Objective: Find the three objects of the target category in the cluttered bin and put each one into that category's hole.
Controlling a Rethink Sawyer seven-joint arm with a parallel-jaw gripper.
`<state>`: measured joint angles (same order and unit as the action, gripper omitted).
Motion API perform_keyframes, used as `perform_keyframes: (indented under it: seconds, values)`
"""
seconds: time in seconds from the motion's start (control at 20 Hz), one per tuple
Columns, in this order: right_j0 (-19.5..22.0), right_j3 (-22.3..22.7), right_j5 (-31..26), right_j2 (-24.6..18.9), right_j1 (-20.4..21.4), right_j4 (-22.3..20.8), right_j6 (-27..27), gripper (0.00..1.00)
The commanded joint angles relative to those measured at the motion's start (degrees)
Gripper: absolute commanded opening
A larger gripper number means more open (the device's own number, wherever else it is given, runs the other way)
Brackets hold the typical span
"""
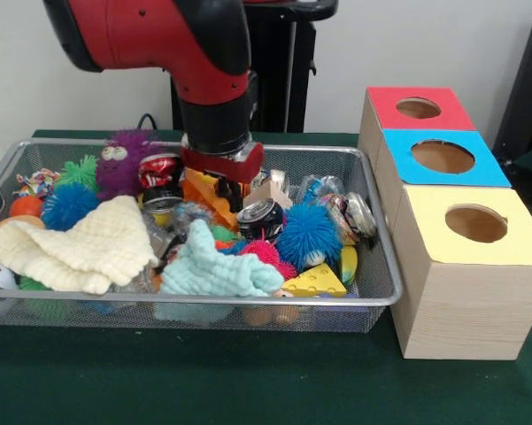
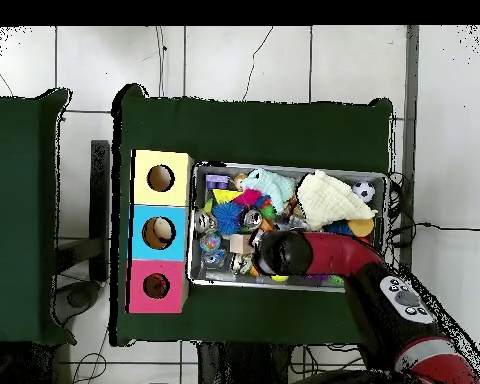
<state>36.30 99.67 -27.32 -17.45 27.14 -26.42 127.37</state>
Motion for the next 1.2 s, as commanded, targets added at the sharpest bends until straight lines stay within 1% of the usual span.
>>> perform_keyframes:
  seconds: [0.05, 0.3, 0.6, 0.8, 0.95, 1.1, 1.2]
  values:
    - [2.9, -11.2, -7.1, -5.4, -6.3, -4.5, -16.8, 0.00]
    - [3.7, -10.9, -4.7, -6.1, -7.7, -5.8, -14.0, 0.00]
    - [3.2, -10.1, -4.5, -6.0, -7.0, -5.6, -11.4, 0.00]
    - [1.9, -7.9, -2.4, -5.3, -6.2, -5.3, -7.4, 0.00]
    - [0.1, -5.6, -1.5, -4.5, -4.2, -4.6, -4.1, 0.00]
    - [-0.7, -5.5, -2.1, -4.5, -3.1, -4.0, -3.6, 0.00]
    - [-0.3, -6.2, -2.8, -4.7, -2.8, -4.0, -4.5, 0.00]
